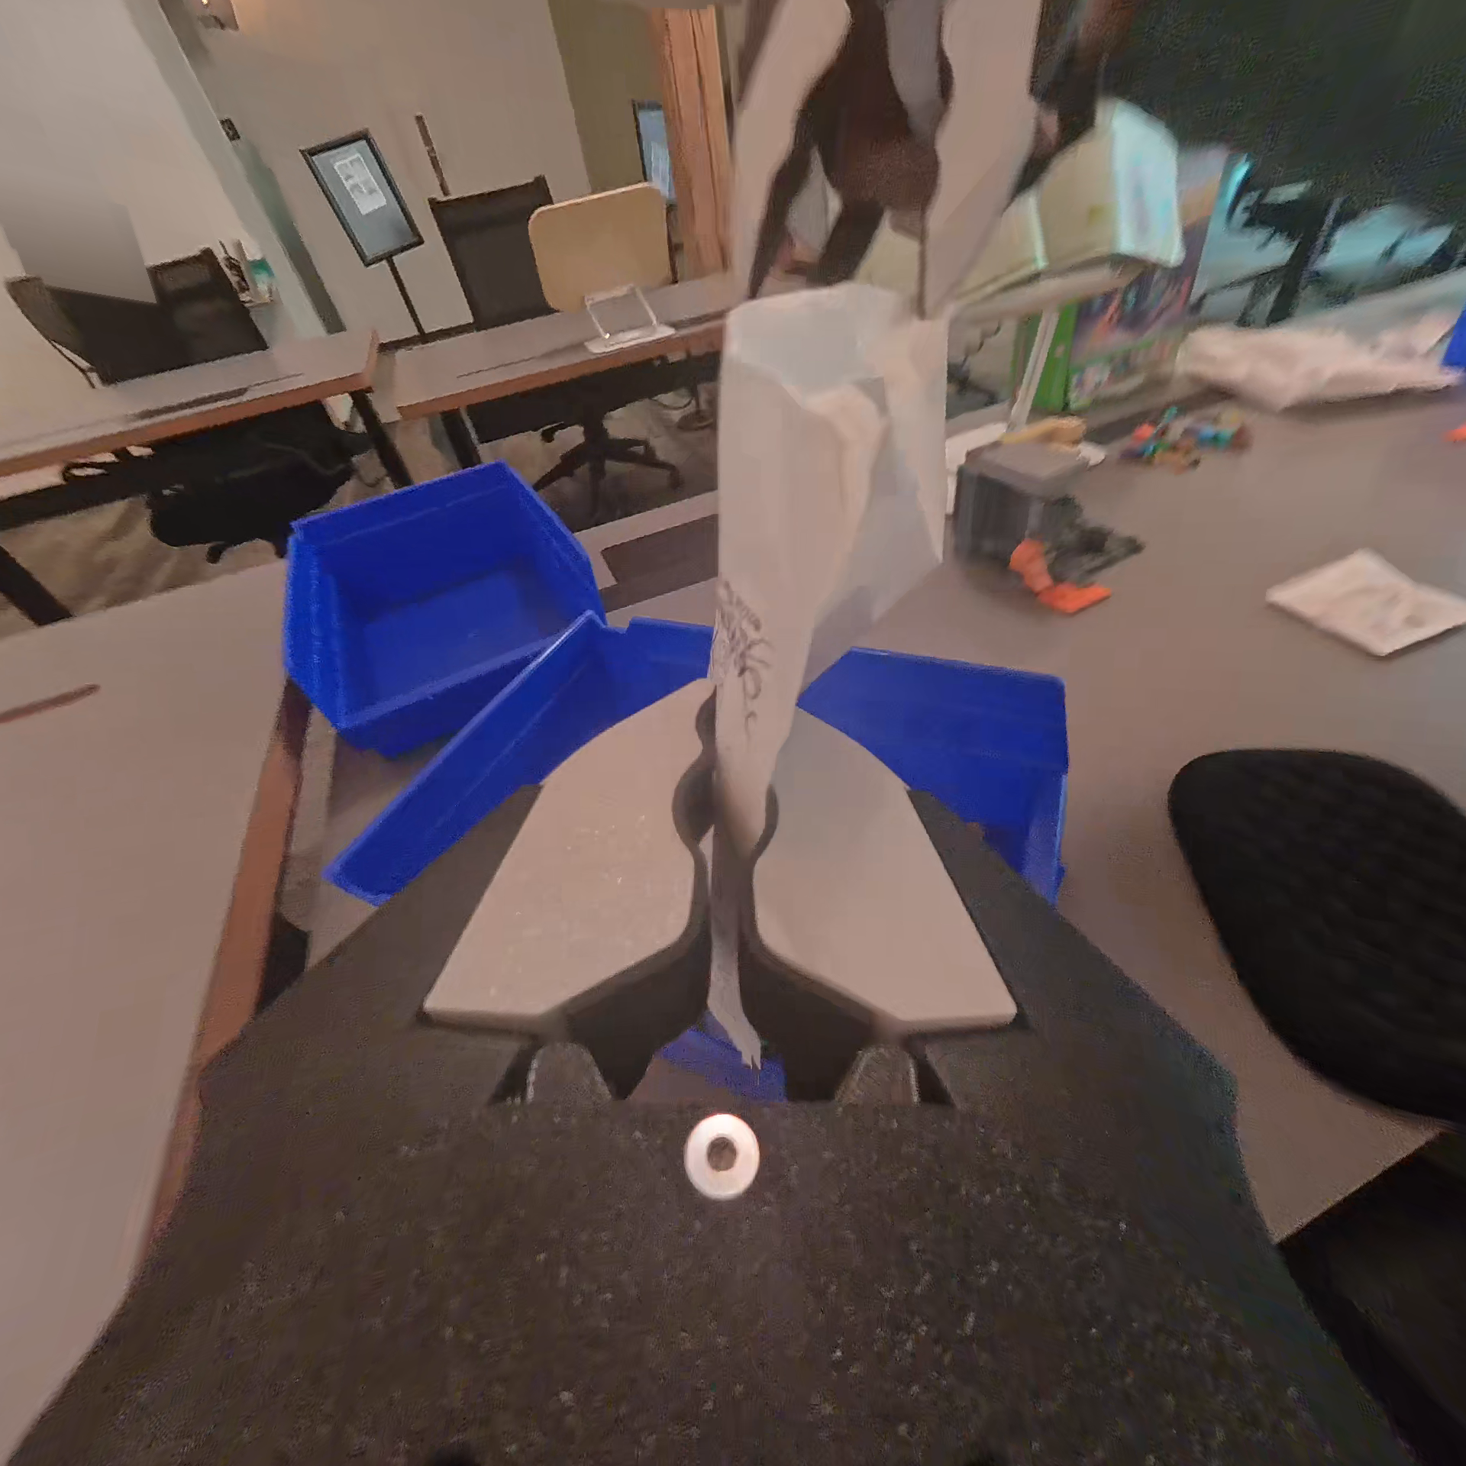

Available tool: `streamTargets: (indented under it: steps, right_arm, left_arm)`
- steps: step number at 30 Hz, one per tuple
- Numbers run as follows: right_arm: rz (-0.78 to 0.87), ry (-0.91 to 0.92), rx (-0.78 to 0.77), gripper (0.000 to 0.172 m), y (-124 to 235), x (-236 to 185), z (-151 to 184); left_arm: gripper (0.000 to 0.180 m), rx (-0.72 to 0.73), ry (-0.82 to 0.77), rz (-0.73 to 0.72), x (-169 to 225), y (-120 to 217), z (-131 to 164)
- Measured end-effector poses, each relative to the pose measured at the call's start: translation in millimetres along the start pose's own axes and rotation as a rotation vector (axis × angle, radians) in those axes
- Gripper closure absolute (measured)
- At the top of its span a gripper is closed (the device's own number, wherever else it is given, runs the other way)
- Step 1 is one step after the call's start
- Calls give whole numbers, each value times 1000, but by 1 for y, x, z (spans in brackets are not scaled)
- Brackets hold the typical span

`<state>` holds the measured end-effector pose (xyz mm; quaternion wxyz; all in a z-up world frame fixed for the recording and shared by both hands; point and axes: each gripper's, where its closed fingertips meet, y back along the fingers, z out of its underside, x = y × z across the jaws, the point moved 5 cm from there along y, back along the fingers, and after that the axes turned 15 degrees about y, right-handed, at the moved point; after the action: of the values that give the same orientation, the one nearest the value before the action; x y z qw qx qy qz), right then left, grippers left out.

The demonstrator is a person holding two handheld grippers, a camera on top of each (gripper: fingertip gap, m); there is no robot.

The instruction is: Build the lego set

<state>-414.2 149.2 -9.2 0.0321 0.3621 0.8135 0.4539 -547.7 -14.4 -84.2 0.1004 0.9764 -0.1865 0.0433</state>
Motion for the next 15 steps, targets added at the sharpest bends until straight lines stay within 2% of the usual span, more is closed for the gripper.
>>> streamTargets:
  steps: [5,12,13,14,15]
  right_arm:
    - [9,-59,336,107,-8,-15,32]
    - [72,-23,496,107,-26,-28,35]
    - [109,-25,480,110,-30,-25,35]
    - [144,-14,441,122,-36,-22,36]
    - [163,-1,431,145,-41,-20,36]
  left_arm:
    - [180,19,109,26,-16,-3,11]
    - [180,-1,166,56,-26,-9,9]
    - [180,1,171,75,-24,-11,8]
    - [180,-4,174,86,-22,-13,7]
    - [180,-14,173,85,-20,-16,7]
